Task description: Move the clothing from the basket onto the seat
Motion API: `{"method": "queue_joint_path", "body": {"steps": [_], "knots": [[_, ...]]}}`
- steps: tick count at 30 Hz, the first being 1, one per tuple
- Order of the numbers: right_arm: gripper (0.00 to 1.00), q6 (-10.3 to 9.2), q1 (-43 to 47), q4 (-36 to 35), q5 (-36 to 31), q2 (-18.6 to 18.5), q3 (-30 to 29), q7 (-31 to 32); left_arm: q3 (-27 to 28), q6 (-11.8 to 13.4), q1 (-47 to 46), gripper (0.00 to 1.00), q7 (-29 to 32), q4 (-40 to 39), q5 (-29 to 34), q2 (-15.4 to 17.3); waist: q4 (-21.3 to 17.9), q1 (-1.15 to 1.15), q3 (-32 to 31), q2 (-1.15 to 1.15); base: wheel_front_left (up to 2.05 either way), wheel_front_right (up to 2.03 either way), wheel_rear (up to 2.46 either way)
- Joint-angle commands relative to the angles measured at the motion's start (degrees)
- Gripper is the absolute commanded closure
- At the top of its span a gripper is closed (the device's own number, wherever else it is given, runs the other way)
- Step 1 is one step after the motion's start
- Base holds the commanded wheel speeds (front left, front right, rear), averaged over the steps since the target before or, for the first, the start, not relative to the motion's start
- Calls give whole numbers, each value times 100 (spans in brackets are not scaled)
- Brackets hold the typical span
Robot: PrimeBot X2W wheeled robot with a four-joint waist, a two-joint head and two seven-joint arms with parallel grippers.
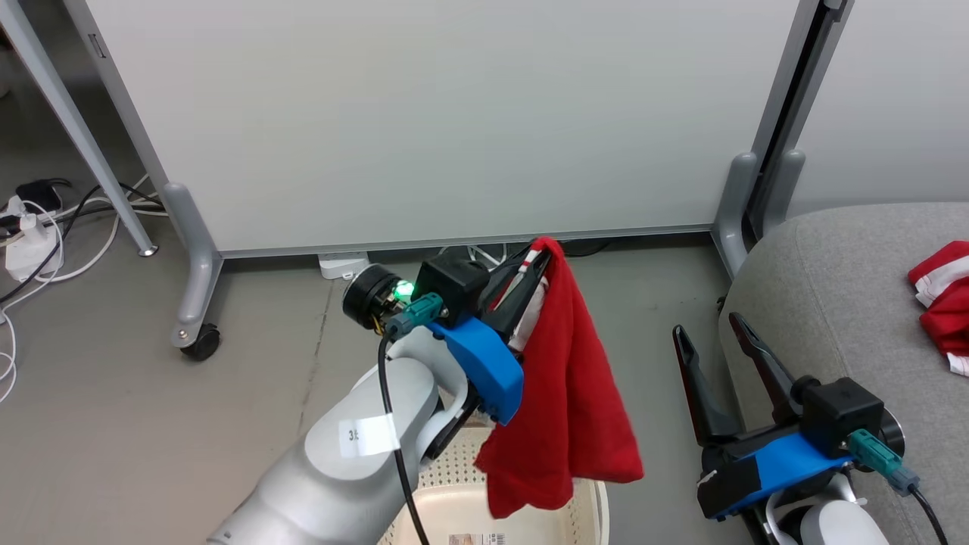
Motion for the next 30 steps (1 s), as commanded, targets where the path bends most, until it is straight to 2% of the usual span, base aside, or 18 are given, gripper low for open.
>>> {"method": "queue_joint_path", "body": {"steps": [1, 9, 20, 30], "knots": [[0, 1, 93, -25, 21, -9, -5, 17, -53, -7, -149, 100, 18, 31, -85, -5, -6, 1, -6, -1, 0, 0, 0], [0, 1, 122, -85, -2, -35, -3, 64, -549, -7, -722, 100, 77, 244, -570, -42, -63, 1, -13, -1, 0, 0, 0], [0, 1, 85, -54, 23, -18, 67, 71, -910, -8, -861, 100, -66, 470, -943, -55, -136, 1, 59, -1, 0, 0, 0], [0, 1, -250, 311, 112, -208, 511, 322, -1104, -8, -949, 100, -126, 570, -1103, -58, -125, 1, 115, -1, 0, 0, 0]]}}
